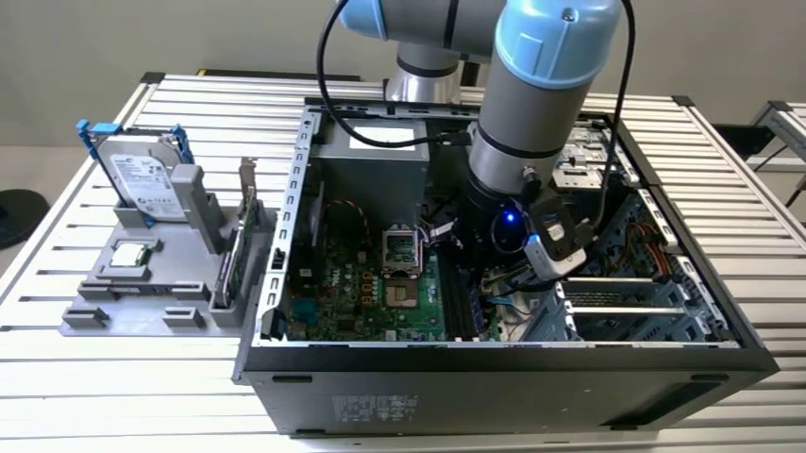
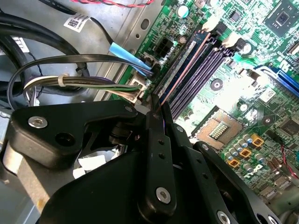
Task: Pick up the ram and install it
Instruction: 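Insert the ram into the slot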
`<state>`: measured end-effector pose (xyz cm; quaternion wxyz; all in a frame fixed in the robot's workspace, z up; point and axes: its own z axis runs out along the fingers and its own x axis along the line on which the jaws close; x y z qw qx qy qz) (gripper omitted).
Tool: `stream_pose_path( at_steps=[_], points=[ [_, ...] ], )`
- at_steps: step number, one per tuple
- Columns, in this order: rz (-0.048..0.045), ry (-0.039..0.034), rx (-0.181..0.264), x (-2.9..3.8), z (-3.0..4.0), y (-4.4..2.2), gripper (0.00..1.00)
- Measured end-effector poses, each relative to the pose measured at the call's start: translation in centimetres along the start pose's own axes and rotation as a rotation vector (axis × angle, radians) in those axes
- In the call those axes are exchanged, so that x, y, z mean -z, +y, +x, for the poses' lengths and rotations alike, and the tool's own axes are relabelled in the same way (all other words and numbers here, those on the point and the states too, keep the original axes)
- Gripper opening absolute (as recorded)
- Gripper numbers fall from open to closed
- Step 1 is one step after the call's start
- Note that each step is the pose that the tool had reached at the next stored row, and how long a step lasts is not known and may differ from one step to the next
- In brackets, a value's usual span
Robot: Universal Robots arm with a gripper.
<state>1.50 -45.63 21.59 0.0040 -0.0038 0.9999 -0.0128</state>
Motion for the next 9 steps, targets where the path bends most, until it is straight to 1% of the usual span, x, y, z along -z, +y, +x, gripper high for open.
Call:
stream_pose_path(
  at_steps=[9],
  points=[
    [-0.0003,-0.0001,0.0,-0.04,0.0,0.01,0.0]
  ],
)
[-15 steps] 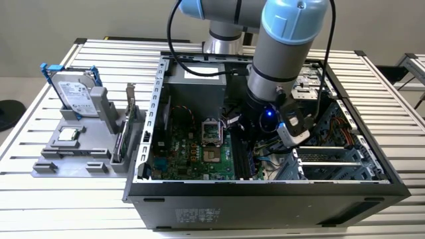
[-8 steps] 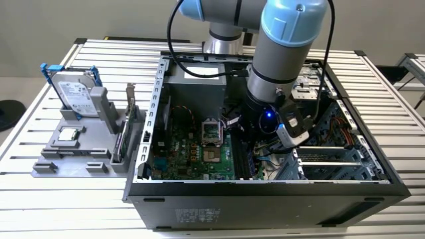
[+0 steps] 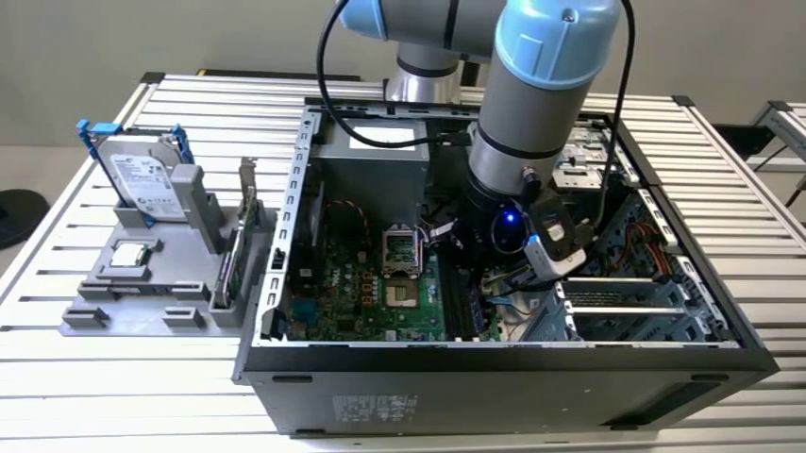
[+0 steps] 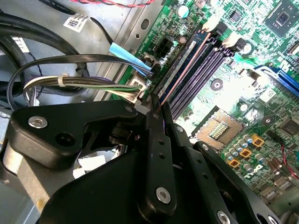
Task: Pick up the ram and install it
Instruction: 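Insert the ram into the slot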
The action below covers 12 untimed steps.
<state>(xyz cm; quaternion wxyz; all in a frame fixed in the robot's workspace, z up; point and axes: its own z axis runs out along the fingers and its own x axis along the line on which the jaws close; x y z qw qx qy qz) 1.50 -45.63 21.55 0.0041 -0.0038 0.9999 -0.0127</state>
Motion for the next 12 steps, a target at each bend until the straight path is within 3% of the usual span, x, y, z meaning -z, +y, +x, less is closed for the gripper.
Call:
stream_pose_path(
  at_steps=[12],
  points=[
    [-0.0003,-0.0001,0.0,0.43,0.0,-0.01,0.0]
  ],
)
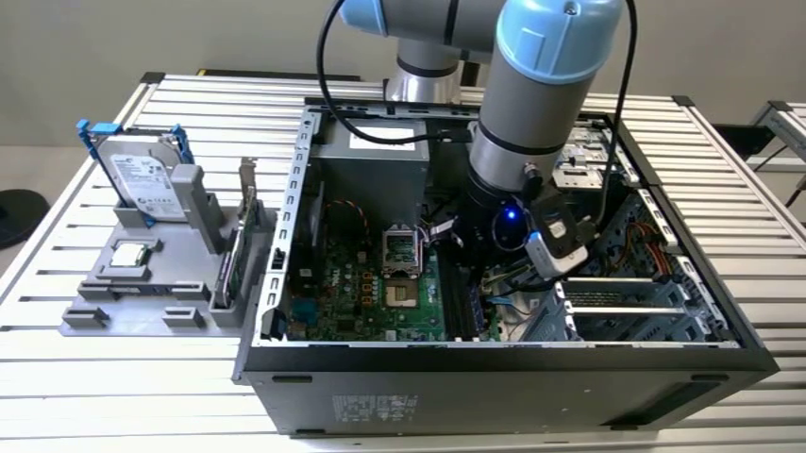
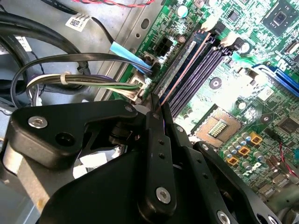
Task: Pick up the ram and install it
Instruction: 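Insert the ram into the slot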
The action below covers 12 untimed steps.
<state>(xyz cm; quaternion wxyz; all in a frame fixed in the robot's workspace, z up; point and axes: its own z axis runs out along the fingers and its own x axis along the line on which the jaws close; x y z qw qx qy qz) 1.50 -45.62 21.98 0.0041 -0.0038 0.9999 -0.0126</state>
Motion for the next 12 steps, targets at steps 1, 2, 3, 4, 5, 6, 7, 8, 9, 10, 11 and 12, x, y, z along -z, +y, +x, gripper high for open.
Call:
stream_pose_path(
  at_steps=[1,2,3,4,5,6,7,8,9,10,11,12],
  points=[
    [0.0001,0.0,0.0,0.0,0.01,0.0,0.0],
    [0.0002,0.0,0.0,0.01,0.05,0.0,0.0],
    [0.0003,0.0,-0.001,0.01,0.05,0.0,0.0],
    [0.0003,0.0,-0.001,0.02,0.06,0.0,0.0],
    [0.0003,0.0,-0.001,0.02,0.05,0.0,0.0],
    [0.0002,-0.0001,-0.001,0.02,0.07,0.0,0.0],
    [0.0002,-0.0001,-0.001,0.02,0.12,0.0,0.0],
    [0.0003,-0.0001,-0.001,0.02,0.17,0.0,0.0],
    [0.0003,-0.0001,-0.001,0.02,0.17,0.0,0.0],
    [0.0005,0.0,-0.001,0.04,0.17,0.0,0.0],
    [0.001,0.0001,-0.001,0.08,0.17,0.0,0.0],
    [0.001,0.0001,-0.001,0.11,0.18,0.0,0.0]
  ],
)
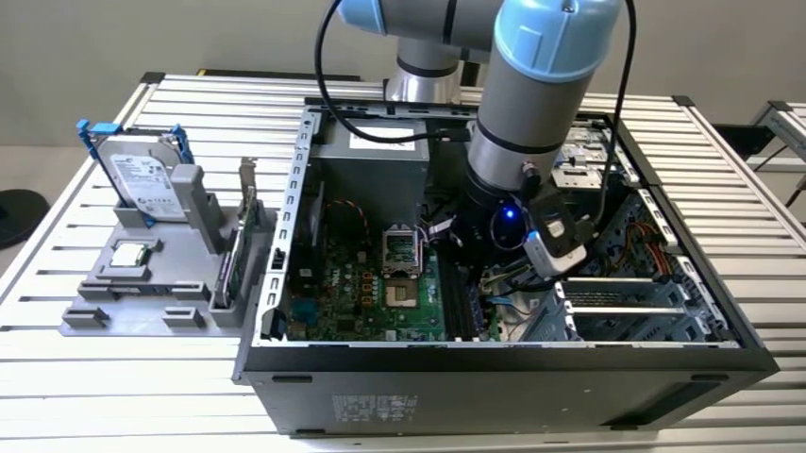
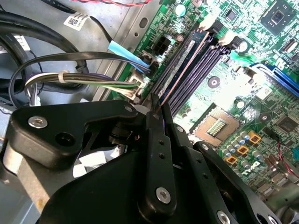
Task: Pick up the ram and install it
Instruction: 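Insert the ram into the slot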
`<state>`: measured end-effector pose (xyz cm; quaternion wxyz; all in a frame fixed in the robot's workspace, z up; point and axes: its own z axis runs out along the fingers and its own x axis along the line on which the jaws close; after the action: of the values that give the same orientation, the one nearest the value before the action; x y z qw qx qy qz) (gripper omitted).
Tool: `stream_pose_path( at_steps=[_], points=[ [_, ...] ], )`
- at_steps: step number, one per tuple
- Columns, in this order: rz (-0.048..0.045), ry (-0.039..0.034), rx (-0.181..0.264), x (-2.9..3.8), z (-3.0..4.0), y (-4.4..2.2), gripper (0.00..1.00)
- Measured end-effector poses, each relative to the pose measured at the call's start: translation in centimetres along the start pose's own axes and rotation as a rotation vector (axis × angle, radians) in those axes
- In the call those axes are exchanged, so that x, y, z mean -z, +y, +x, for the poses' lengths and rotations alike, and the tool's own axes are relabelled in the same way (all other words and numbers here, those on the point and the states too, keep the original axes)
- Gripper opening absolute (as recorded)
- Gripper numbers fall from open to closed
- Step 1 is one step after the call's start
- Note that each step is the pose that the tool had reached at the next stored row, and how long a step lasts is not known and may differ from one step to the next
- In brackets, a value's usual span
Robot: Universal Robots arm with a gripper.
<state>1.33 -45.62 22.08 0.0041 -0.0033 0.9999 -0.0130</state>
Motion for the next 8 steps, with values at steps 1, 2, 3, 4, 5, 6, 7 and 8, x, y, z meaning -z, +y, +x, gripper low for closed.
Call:
stream_pose_path(
  at_steps=[1,2,3,4,5,6,7,8],
  points=[
    [-0.0002,0.0,0.0,0.02,0.0,0.0,0.0],
    [-0.0002,-0.0001,0.0,0.01,0.0,0.0,0.0],
    [-0.0002,-0.0002,0.0,0.02,0.0,0.0,0.0],
    [-0.0002,-0.0002,0.0,0.02,0.0,0.0,0.0],
    [-0.0003,-0.0001,0.0,0.02,0.0,0.0,0.0],
    [-0.0002,-0.0001,-0.001,0.02,0.0,0.0,0.0],
    [-0.0002,-0.0001,-0.001,0.02,0.0,0.0,0.0],
    [-0.0001,-0.0002,-0.001,0.02,0.0,0.0,0.0]
  ],
)
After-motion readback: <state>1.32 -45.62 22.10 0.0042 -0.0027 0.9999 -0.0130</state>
